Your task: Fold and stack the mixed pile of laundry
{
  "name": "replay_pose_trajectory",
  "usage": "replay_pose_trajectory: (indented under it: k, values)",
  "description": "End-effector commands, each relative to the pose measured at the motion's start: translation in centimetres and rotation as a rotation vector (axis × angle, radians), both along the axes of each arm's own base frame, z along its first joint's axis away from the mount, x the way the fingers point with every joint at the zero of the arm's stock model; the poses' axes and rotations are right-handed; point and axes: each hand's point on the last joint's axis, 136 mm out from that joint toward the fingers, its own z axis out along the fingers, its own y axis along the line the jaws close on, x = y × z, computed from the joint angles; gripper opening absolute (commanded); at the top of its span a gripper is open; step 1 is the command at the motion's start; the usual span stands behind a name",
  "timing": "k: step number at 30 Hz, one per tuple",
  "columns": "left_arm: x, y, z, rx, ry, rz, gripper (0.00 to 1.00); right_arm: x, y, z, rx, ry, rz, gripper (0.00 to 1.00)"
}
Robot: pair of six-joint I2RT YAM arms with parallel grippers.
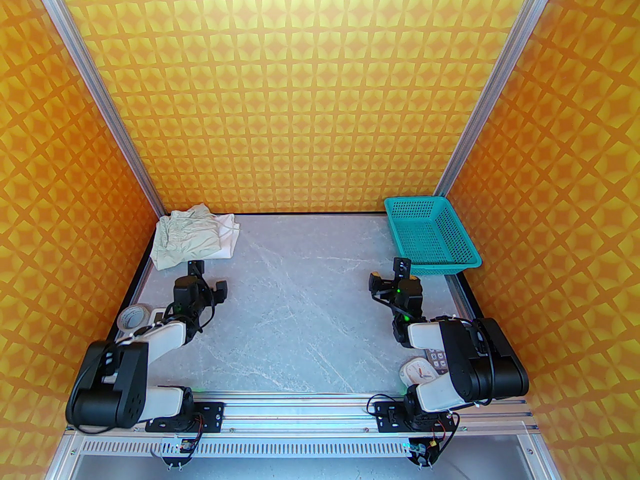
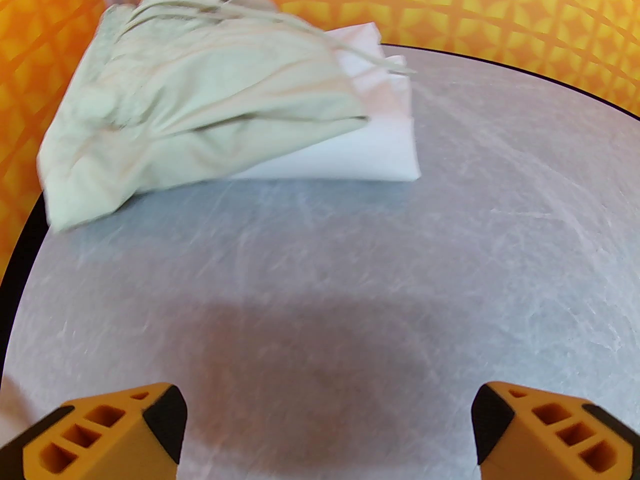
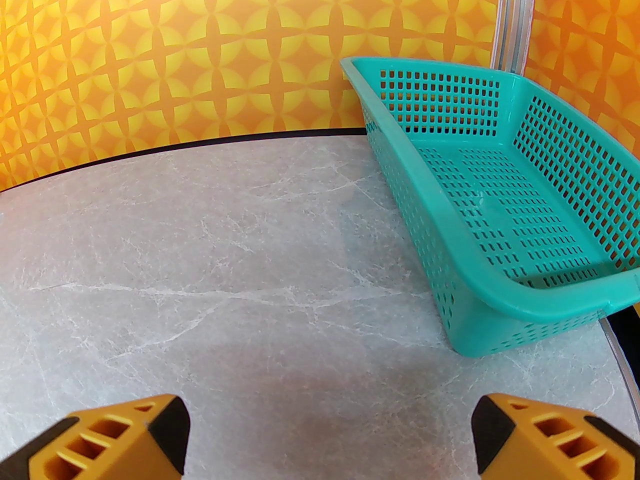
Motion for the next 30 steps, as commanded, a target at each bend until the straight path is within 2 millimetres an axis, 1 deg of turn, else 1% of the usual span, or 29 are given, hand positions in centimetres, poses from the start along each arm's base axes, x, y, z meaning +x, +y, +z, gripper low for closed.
replay_pose_trajectory:
  k: [1, 4, 5, 7, 8, 9, 10, 11, 13, 14, 16, 30]
  values:
    - [1.8, -1.1, 2.7, 0.009, -0.093, -0.079, 0.99, 0.7, 0.5, 1.3, -0.005, -0.035, 0.024, 0.98]
    - [1.4, -1.2, 3.0, 0.008, -0.12, -0.09, 0.99, 0.7, 0.5, 1.4, -0.005, -0.036, 0.025, 0.98]
    - [1.3, -1.1, 3.3, 0.008, -0.131, -0.087, 0.99, 0.7, 0.6, 1.3, -0.005, -0.034, 0.026, 0.99]
    - [1.1, -0.3, 4.0, 0.07, -0.189, -0.075, 0.99, 0.7, 0.6, 1.4, -0.004, -0.036, 0.027, 0.98]
    - [1.0, 0.3, 4.9, 0.092, -0.272, -0.059, 0.99, 0.7, 0.6, 1.4, -0.005, -0.036, 0.026, 0.98]
    - [1.0, 1.9, 4.3, 0.051, -0.268, -0.002, 0.99, 0.7, 0.6, 1.3, -0.004, -0.034, 0.026, 0.98]
    - [1.1, 3.1, 3.7, 0.015, -0.257, 0.039, 0.99, 0.7, 0.6, 1.3, -0.004, -0.035, 0.027, 0.99]
    - [1.2, 3.6, 3.2, 0.002, -0.277, 0.054, 0.99, 0.7, 0.6, 1.4, -0.004, -0.036, 0.026, 0.99]
    - [1.4, 3.5, 2.2, 0.001, -0.281, 0.041, 0.99, 0.7, 0.5, 1.4, -0.006, -0.036, 0.024, 0.98]
    - [1.4, 3.5, 1.8, -0.007, -0.237, 0.043, 0.99, 0.7, 0.6, 1.3, -0.006, -0.035, 0.026, 0.99]
    - [1.7, 3.4, 2.0, 0.002, -0.249, 0.038, 0.99, 0.7, 0.6, 1.4, -0.006, -0.035, 0.027, 0.99]
    - [1.8, 3.3, 1.9, 0.003, -0.236, 0.033, 0.99, 0.9, 1.0, 1.3, -0.009, -0.028, 0.052, 0.99]
